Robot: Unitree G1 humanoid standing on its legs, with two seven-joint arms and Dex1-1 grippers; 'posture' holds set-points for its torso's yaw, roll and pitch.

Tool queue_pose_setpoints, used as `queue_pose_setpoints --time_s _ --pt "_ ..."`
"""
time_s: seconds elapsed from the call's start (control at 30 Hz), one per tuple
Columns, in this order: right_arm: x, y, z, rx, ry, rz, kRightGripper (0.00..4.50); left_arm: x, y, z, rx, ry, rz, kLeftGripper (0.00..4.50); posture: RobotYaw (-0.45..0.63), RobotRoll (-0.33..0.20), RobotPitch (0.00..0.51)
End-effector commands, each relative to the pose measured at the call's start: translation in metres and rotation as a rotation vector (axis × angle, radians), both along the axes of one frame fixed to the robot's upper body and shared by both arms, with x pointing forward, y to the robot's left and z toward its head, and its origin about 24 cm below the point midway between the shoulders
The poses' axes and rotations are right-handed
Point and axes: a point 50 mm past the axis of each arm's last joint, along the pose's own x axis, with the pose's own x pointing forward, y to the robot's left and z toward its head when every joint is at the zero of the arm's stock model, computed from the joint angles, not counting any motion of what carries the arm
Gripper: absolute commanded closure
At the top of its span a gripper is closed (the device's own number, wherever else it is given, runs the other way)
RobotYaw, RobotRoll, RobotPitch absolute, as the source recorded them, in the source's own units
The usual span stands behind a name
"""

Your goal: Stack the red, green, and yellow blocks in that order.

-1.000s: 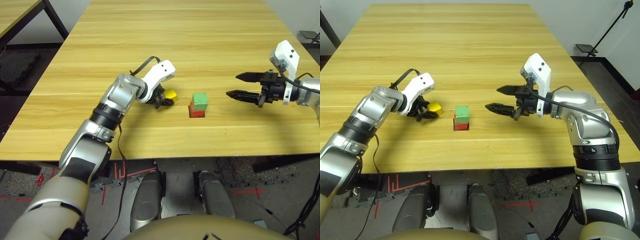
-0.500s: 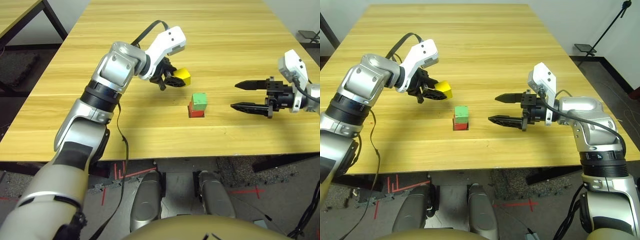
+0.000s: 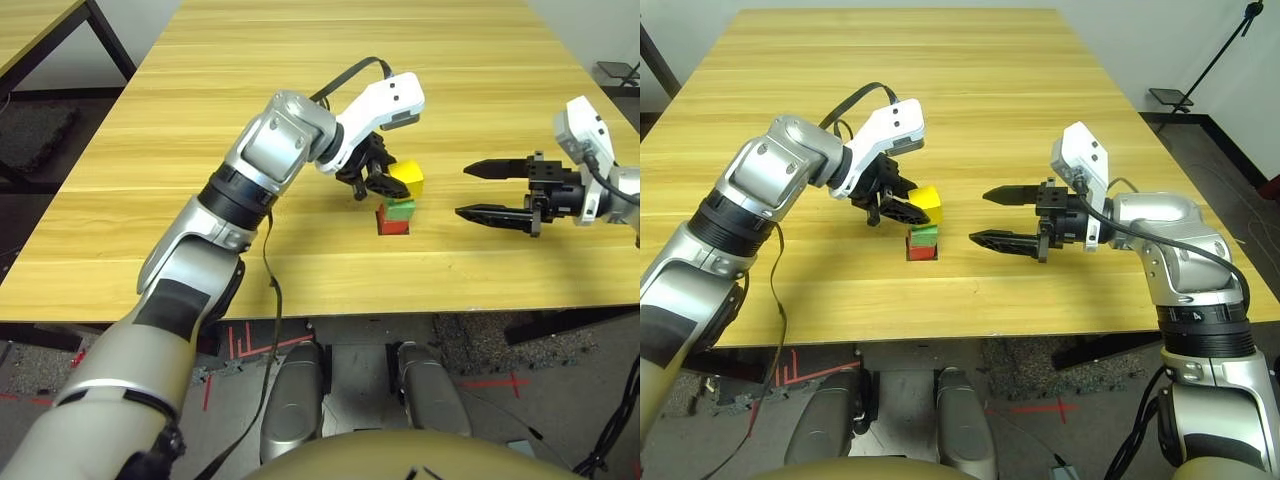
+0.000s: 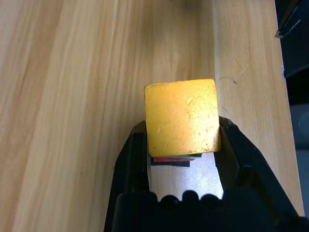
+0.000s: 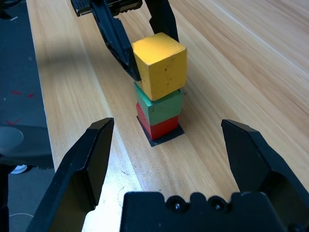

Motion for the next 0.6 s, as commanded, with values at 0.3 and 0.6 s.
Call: queue_pose_setpoints --time_s 0.3,0.6 --pt "-0.0026 -0.0006 -0.0002 0.032 -0.006 -0.025 0.00 0.0019 0.0011 -0.0076 0.025 0.006 -0.012 2.58 -0.08 -0.035 0.099" --pt "-0.0018 -0.0048 -0.0029 0.034 -0.005 -0.050 0.00 0.0018 -0.0062 -0.0073 -0.014 -0.015 -0.009 0.87 -0.08 -0.036 0.088"
